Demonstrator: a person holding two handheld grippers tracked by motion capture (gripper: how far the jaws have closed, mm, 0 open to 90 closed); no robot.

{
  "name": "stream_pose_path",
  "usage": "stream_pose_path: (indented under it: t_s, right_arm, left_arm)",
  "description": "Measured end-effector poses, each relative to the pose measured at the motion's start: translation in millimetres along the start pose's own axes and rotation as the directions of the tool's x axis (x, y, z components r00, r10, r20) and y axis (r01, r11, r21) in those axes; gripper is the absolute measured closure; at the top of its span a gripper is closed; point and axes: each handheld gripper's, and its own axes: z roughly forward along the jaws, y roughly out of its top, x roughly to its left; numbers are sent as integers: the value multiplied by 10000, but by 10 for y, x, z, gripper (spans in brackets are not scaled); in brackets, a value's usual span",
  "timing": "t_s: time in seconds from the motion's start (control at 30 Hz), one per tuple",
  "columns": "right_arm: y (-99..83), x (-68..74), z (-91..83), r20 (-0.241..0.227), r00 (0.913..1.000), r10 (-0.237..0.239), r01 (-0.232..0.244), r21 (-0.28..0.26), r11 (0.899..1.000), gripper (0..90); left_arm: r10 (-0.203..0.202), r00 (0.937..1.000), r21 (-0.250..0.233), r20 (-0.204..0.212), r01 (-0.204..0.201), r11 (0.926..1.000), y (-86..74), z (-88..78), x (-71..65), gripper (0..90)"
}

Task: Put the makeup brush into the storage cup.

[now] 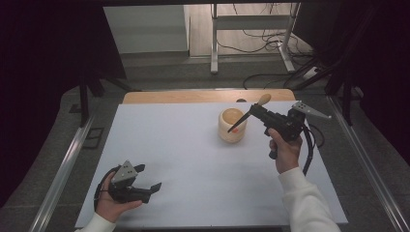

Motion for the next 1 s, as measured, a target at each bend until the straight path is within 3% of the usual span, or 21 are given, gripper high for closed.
stream_pose_path:
  t_s: [0.43,1.0]
  right_arm:
    - [105,-231,133,736,9972,93,-95,18,10000,774]
    - [238,-427,286,1534,9881,-48,26,144,9999,774]
  left_arm:
    - [-8,10000,-1,6,8,10000,-1,-2,6,103]
    - [48,10000,69,26,-48,10000,4,9,1,104]
